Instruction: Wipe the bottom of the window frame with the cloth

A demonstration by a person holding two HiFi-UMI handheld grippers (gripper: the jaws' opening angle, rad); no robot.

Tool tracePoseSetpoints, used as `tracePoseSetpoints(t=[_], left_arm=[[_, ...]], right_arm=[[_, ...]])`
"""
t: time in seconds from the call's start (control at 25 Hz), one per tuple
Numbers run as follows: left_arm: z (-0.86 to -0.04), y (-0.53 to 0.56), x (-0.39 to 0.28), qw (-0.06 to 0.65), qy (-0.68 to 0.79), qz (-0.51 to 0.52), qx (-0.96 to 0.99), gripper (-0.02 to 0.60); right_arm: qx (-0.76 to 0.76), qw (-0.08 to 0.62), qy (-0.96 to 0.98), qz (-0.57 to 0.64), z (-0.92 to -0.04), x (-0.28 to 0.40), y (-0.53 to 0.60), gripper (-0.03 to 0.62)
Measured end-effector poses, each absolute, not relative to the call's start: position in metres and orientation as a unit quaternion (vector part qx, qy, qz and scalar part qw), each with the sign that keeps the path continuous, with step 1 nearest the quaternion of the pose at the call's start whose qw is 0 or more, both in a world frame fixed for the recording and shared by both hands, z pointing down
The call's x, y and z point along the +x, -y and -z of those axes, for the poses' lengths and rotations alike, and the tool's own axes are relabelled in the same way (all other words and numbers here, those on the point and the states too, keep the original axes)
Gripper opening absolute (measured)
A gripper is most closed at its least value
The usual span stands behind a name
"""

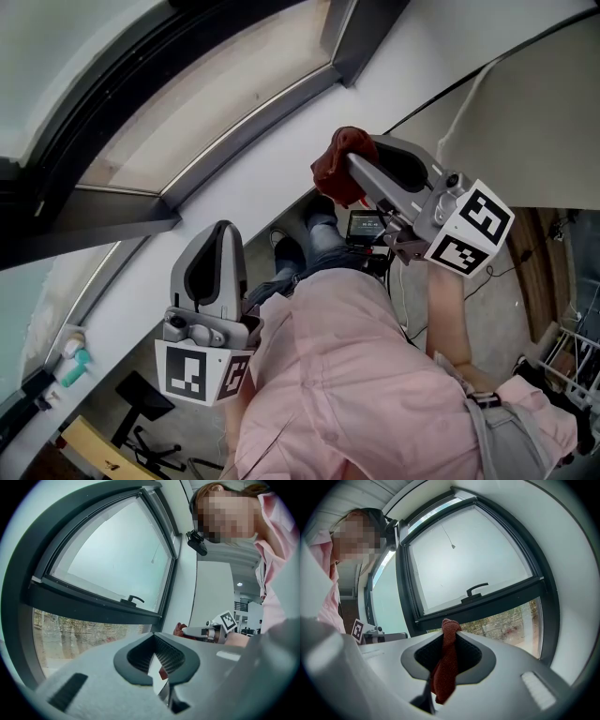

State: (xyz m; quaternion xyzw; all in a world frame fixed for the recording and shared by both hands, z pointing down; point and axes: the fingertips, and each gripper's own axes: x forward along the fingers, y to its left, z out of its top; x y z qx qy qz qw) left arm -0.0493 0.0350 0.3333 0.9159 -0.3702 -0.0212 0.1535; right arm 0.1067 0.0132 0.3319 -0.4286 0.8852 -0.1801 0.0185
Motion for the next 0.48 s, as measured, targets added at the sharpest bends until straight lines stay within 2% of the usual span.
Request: tracePoseSetpoints(t=[0.48], left_arm=[[-0.3353,-0.0347,-0.0466,0.159,0.365,0.021,0.917,-0.005]], right_arm=[[-0.428,0.018,-0.884,0.188,-0.3364,0.109,-0.0134,0.066]])
